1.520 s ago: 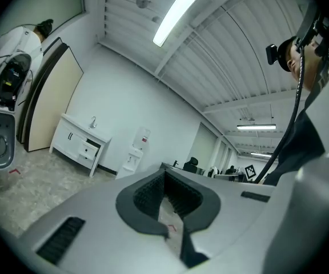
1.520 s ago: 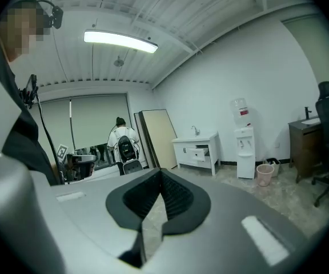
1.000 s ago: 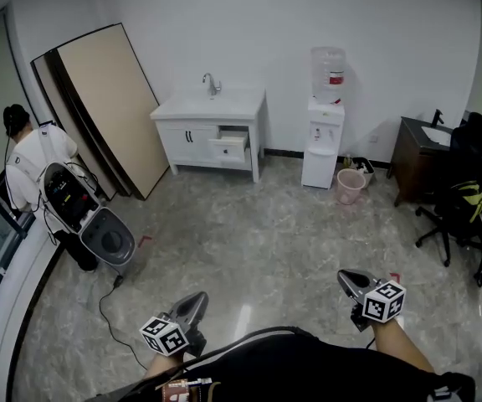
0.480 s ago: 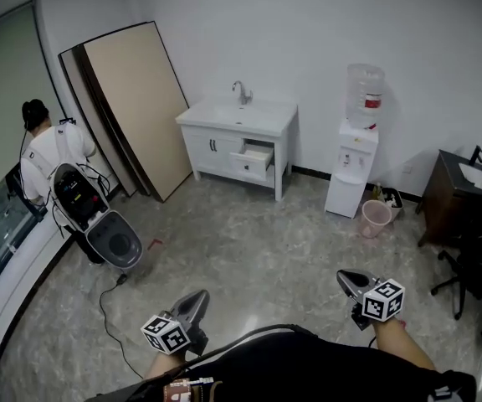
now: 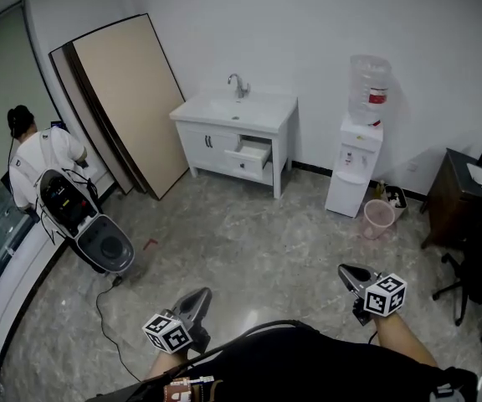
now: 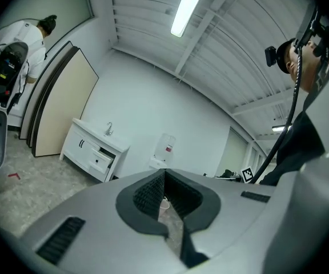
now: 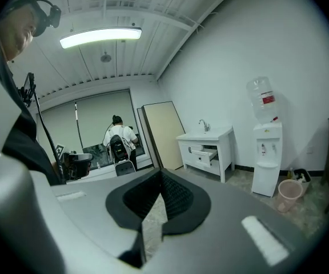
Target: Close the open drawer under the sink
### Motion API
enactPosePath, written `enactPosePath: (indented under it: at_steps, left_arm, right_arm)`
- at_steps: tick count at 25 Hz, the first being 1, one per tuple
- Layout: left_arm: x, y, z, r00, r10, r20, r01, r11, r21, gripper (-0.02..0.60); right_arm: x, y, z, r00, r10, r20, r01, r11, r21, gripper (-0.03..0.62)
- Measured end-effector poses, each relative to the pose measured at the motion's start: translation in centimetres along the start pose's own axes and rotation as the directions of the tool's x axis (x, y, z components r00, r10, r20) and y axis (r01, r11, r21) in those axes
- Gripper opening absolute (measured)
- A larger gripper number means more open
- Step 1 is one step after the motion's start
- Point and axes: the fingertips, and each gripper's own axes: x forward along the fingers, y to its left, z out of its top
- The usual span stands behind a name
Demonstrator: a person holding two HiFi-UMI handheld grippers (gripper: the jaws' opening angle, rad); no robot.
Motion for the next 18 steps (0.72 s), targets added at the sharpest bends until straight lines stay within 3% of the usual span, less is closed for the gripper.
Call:
enactPosePath:
  at_steps: [7, 18]
  left_arm:
    - [5.5, 5.5, 2.4, 0.997, -0.073, -0.016, 0.072, 0.997, -0.014, -0.008]
    - [12.0, 19.1, 12.0, 0.984, -0.178, -0.031, 0.178, 0.984, 0.012, -0.008]
  right_arm:
    - [4.6, -2.4, 2.5, 0.997, -0.077, 0.006, 0.077, 0.997, -0.018, 0.002]
    - [16.3, -3.0, 9.4, 0.98, -0.192, 0.057, 0.194, 0.981, -0.019, 0.002]
